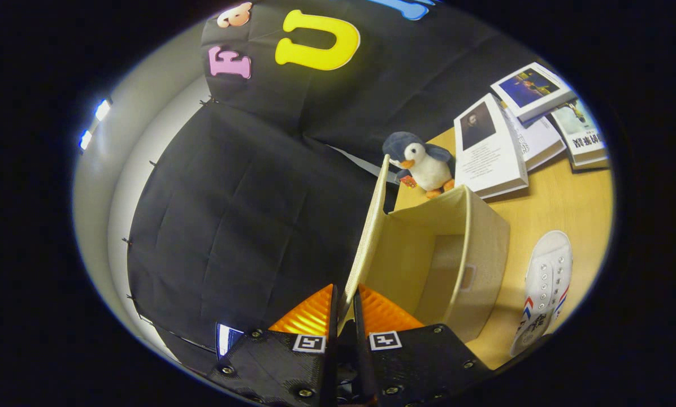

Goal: Open the storage box then place both shoes into the box .Put the left shoe in first, then the right shoe, with the right side of both shoes facing outward in a uniform manner.

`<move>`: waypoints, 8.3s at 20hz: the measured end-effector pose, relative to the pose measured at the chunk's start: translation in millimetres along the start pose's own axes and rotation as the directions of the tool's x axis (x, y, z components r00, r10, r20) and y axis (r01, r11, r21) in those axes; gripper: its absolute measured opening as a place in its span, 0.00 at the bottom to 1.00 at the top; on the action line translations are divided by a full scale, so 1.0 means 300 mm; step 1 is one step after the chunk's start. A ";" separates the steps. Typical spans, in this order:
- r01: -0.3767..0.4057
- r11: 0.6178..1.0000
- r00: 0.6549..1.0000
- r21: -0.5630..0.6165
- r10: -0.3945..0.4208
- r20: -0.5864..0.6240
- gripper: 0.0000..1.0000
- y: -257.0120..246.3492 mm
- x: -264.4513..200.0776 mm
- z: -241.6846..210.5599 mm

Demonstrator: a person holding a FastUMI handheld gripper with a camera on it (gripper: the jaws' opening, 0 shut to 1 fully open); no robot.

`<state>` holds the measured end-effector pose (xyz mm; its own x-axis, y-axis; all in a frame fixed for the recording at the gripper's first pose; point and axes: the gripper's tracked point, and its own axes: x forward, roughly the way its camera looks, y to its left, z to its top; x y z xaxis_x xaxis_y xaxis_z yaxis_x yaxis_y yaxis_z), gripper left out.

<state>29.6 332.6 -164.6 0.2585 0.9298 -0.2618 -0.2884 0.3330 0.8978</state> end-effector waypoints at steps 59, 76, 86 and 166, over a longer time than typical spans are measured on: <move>0.650 0.729 0.740 -0.212 -0.672 -0.040 0.91 -0.617 -0.353 -0.062; 0.689 0.629 0.566 -0.361 -0.778 -0.273 0.75 -0.999 -0.378 -0.345; 0.693 0.675 0.617 -0.254 -0.737 -0.276 0.00 -0.957 -0.348 -0.333; 0.750 0.654 0.644 -0.100 -0.756 -0.120 0.78 -0.554 -0.702 -0.021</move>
<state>17.3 82.3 -260.8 0.2740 0.3657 -0.8895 -0.0874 0.9305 0.3557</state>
